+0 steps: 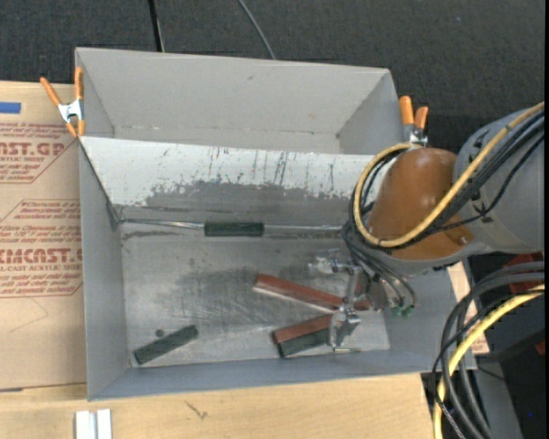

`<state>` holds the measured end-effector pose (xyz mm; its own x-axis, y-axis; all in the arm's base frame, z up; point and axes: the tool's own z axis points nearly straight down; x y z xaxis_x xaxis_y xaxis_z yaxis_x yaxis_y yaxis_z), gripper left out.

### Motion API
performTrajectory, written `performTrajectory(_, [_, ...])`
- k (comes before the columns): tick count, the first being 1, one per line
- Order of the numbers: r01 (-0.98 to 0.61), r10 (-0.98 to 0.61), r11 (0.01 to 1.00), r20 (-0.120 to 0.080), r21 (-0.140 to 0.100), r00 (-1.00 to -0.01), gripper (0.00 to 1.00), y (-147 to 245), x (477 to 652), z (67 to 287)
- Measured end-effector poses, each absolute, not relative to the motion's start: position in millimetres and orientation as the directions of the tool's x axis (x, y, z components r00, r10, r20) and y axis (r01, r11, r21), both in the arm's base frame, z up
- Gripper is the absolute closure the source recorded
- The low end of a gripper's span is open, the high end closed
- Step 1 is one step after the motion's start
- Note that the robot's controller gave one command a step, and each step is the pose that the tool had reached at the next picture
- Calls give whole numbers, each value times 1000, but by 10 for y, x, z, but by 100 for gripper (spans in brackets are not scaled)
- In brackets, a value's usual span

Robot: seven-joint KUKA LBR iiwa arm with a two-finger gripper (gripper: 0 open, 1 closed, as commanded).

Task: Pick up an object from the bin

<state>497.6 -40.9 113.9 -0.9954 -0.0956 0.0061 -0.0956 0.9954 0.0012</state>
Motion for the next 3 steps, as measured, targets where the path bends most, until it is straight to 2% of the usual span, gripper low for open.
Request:
performTrajectory(1, [-72,-72,997,-10,0,-997,100,-365,5099,784])
performTrajectory(2, [-72,-72,997,-10,0,-997,100,-365,5099,783])
performTrajectory(3, [-68,-68,998,-1,-1,-998,100,-409,5066,2426])
